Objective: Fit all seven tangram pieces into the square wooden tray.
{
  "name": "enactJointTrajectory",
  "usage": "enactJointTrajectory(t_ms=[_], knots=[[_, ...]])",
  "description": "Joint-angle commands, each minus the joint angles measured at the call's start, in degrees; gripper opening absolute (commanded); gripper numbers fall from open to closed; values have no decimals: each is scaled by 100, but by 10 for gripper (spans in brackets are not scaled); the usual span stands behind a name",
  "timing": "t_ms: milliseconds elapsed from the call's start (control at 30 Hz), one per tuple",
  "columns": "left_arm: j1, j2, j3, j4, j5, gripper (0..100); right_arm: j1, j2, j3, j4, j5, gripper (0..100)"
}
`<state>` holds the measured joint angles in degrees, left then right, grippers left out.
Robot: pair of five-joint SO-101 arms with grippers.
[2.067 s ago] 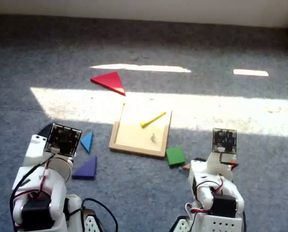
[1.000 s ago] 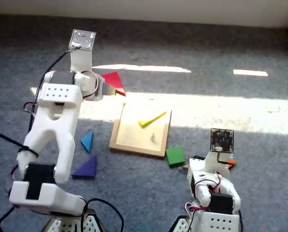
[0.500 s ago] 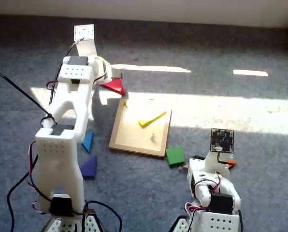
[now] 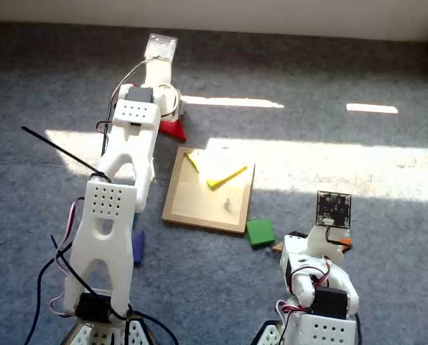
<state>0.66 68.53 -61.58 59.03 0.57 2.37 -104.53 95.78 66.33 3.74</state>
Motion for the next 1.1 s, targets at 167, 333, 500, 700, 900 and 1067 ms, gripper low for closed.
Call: enactJointTrajectory(t_ms=[167, 333, 500, 700, 900, 1067], knots=[[-154, 303, -1657, 1969, -1196, 181, 145, -66, 752, -154, 62, 5], [-409, 330, -2360, 3270, -1899, 181, 145, -66, 752, -154, 70, 5], [-453, 330, -2809, 4211, -2470, 181, 145, -66, 752, -163, 70, 5], [-752, 295, -2633, 4246, -2488, 181, 154, -66, 752, -163, 70, 5], [-980, 198, -1956, 4255, -2892, 181, 154, -66, 752, -163, 70, 5], [-989, -523, -857, 4255, -3174, 181, 154, -66, 752, -163, 70, 5]])
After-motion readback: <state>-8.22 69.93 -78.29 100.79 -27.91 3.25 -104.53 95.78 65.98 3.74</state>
